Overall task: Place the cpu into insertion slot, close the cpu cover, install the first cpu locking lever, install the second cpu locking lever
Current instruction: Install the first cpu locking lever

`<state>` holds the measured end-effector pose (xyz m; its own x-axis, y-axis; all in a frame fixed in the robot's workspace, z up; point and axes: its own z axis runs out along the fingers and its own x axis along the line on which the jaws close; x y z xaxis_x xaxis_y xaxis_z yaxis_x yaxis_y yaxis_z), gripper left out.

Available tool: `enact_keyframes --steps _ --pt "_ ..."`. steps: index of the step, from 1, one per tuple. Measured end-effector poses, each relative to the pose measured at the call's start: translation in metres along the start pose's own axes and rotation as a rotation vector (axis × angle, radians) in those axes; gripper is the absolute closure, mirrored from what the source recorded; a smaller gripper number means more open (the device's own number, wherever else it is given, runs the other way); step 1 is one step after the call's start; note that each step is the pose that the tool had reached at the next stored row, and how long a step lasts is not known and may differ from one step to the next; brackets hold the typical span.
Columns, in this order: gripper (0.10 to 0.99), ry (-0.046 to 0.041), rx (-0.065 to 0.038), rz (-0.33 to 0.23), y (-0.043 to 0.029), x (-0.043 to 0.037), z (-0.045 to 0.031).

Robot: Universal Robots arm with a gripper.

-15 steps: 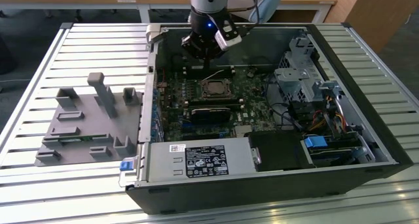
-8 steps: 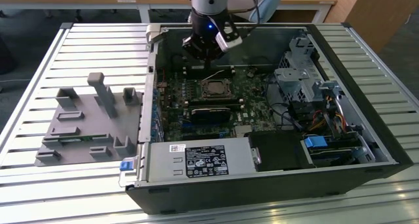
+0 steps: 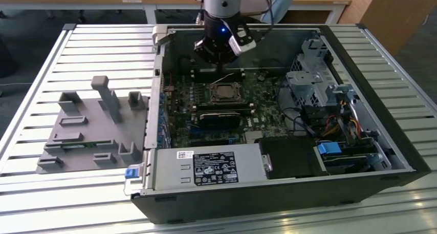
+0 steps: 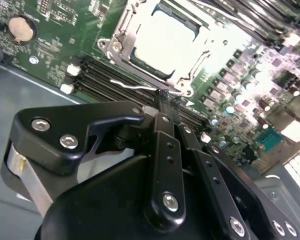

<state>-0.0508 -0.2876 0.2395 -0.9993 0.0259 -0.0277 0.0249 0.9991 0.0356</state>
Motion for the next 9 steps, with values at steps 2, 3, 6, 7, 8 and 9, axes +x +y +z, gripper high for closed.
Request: enact_keyframes --steps 2,3,6,7,8,9 --pt "0.98 -0.0002 -0.001 0.0 0.0001 -0.0021 0.0011" --pt "0.98 0.0 -0.001 0.0 0.0002 -0.0028 0.0018" --pt "0.98 0.0001 -0.001 0.0 0.0005 -0.0041 0.0054" --pt "0.98 0.0001 -0.001 0.0 0.0007 -0.0045 0.0069" --pt "0.98 0.0002 -0.001 0.0 0.0008 -0.0047 0.0082" --pt "0.98 0.0001 -0.001 0.0 0.001 -0.0054 0.0091"
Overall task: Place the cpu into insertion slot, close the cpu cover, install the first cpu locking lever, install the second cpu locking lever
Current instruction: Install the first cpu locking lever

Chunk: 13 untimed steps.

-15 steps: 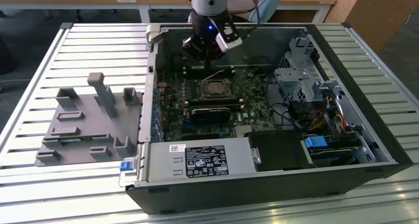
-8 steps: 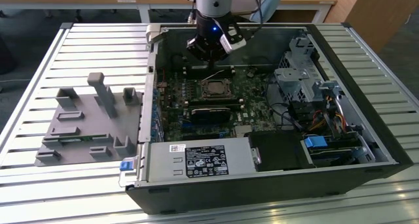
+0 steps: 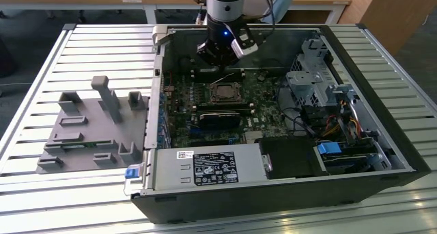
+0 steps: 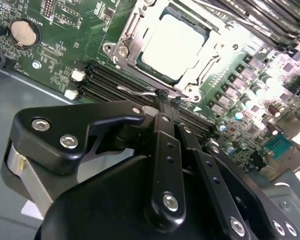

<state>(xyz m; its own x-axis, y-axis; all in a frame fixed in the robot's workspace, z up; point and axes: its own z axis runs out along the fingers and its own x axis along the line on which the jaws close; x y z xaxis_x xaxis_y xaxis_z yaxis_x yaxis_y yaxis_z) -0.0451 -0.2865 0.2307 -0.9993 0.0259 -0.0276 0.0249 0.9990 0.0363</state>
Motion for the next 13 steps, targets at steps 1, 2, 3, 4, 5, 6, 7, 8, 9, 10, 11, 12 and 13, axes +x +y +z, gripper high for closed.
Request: enact_keyframes --steps 1,2,3,4,5,6,7,8,9,10,11,12,13 --pt "0.98 0.0001 0.0 0.0 0.0003 -0.0008 0.0007" --pt "0.98 0.0001 0.0 0.0 0.0007 -0.0015 0.0014" --pt "0.98 0.0 0.0 0.0 0.0014 -0.0025 0.0022" --pt "0.98 0.0 0.0 0.0 0.0021 -0.0031 0.0028" --pt "0.98 0.0 0.0 0.0 0.0026 -0.0037 0.0035" --pt "0.98 -0.0001 0.0 0.0 0.003 -0.0042 0.0042" --pt "0.98 -0.0001 0.0 0.0 0.0032 -0.0045 0.0048" --pt "0.98 0.0 0.0 0.0 0.0035 -0.0049 0.0056" --pt "0.98 0.0001 0.0 0.0 0.0038 -0.0052 0.0063" --pt "0.98 0.0001 0.0 0.0 0.004 -0.0056 0.0068" --pt "0.98 0.0 0.0 0.0 0.004 -0.0061 0.0073" --pt "0.98 0.0001 0.0 0.0 0.0041 -0.0066 0.0076" --pt "0.98 0.0001 0.0 0.0 0.0042 -0.0073 0.008"
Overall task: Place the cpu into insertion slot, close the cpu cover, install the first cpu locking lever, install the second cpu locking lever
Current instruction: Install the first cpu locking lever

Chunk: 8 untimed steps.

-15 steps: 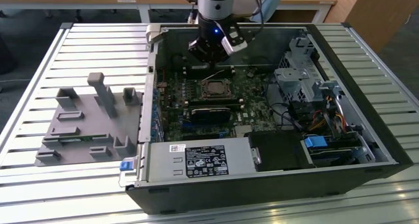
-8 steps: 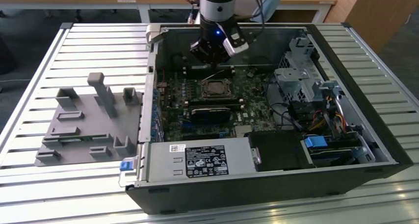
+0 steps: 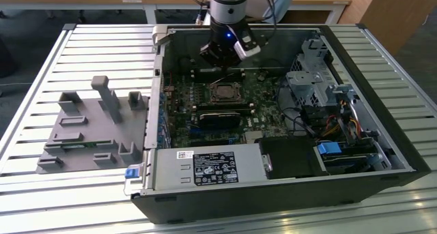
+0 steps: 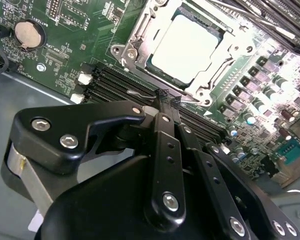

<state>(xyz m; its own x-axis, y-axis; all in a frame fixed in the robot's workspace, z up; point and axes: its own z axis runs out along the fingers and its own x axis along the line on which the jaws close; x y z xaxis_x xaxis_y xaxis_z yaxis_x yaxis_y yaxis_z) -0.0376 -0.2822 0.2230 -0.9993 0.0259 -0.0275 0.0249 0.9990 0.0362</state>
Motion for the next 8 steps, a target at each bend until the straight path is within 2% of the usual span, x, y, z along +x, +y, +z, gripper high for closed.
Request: enact_keyframes --steps 8 --pt "0.98 -0.0001 0.0 0.0 0.001 -0.0077 0.0038"
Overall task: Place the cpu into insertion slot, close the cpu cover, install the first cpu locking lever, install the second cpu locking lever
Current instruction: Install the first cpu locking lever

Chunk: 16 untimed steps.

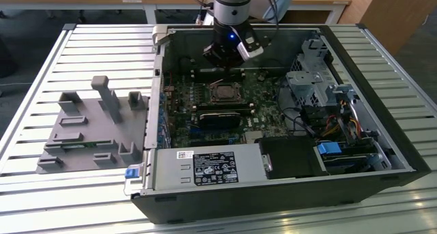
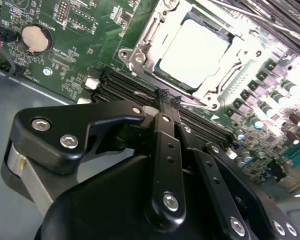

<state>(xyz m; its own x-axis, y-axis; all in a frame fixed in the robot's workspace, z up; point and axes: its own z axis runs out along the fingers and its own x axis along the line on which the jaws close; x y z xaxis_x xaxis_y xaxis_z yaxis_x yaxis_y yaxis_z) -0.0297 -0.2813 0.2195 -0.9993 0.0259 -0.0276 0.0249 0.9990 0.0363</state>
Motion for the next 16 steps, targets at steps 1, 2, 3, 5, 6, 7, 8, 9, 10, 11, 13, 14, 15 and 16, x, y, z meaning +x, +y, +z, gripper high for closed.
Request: enact_keyframes --steps 1,2,3,5,6,7,8,9,10,11,13,14,15,16 --pt "0.98 0.0 0.0 0.0 0.0001 -0.001 0.0007" --pt "0.98 0.0 0.0 0.0 0.0003 -0.002 0.0014" --pt "0.98 0.0 0.0 0.0 0.0004 -0.003 0.0022" --pt "0.98 0.0 0.0 0.0 0.0008 -0.0046 0.0038" --pt "0.98 0.0 0.0 0.0 0.0009 -0.0055 0.0046" --pt "0.98 0.0 0.0 0.0 0.0011 -0.0062 0.0054" --pt "0.98 0.0 0.0 0.0 0.0012 -0.0068 0.0062" --pt "0.98 0.0001 0.0 0.0 0.0013 -0.0073 0.0071" --pt "0.98 0.0 0.0 0.0 0.0014 -0.0076 0.008" --pt "0.98 0.0001 0.0 0.0 0.0015 -0.0078 0.0089" --pt "0.98 0.0 0.0 0.0 0.0017 -0.0079 0.0108" --pt "0.98 0.0 0.0 0.0 0.0017 -0.008 0.0115" --pt "0.98 0.0 0.0 0.0 0.0018 -0.008 0.0123" --pt "0.98 0.0001 0.0 0.0 0.0018 -0.0081 0.0131"
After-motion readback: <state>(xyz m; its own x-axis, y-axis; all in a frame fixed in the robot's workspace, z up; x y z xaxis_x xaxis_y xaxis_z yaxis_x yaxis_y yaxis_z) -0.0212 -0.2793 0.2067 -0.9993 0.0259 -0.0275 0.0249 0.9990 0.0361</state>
